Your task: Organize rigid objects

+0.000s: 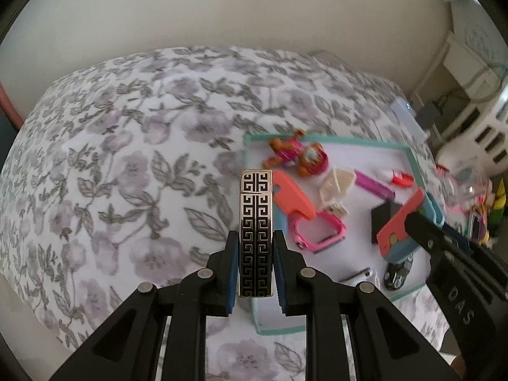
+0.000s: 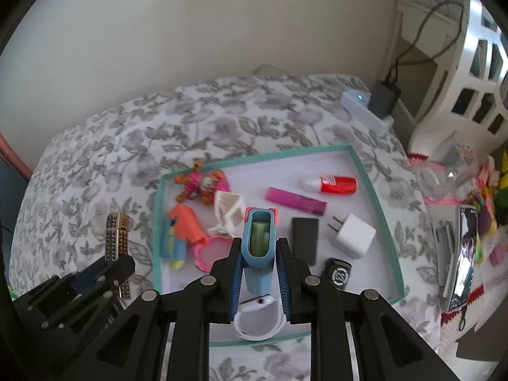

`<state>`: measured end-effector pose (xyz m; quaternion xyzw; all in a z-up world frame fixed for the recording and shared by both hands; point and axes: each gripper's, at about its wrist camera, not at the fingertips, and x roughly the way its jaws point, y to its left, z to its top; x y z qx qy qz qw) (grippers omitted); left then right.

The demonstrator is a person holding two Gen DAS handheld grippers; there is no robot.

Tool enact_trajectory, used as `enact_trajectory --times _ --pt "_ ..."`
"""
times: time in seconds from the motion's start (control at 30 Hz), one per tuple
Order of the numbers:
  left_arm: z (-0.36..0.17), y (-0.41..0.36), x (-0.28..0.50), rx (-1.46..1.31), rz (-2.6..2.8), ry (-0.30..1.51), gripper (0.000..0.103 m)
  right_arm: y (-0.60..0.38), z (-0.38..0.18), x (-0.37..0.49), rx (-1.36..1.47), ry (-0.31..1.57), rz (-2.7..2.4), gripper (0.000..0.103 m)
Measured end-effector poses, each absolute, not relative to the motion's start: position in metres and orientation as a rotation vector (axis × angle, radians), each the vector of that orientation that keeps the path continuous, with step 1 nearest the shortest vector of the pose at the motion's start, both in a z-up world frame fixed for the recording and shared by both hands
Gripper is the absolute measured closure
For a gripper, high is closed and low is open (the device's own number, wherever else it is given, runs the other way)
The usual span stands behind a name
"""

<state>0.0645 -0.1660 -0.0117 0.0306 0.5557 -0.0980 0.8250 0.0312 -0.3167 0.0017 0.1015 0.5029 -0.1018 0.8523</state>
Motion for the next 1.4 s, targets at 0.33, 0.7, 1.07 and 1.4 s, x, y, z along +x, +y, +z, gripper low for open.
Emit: enact_trajectory --times 0.33,0.7,1.07,1.4 --pt "-0.05 -0.196 0.055 0.17 -0.251 1.289 0.082 -0.33 -0.031 0.035 0.217 1.164 -0.241 0.081" --pt "-0.058 -0.201 0.054 0.187 -0.261 1.295 0.081 -0.332 -0.036 0.035 0.221 1.17 -0.252 0.08" --pt "-0.045 -0.184 0.057 0.151 -0.187 1.246 0.046 -0.332 -0.036 0.034 0.214 1.15 -0.267 0.057" --pt "-0.05 -0.141 0.066 0.121 0.029 1.229 0.011 -0.323 -0.04 0.025 0.196 1.157 -0.257 0.027"
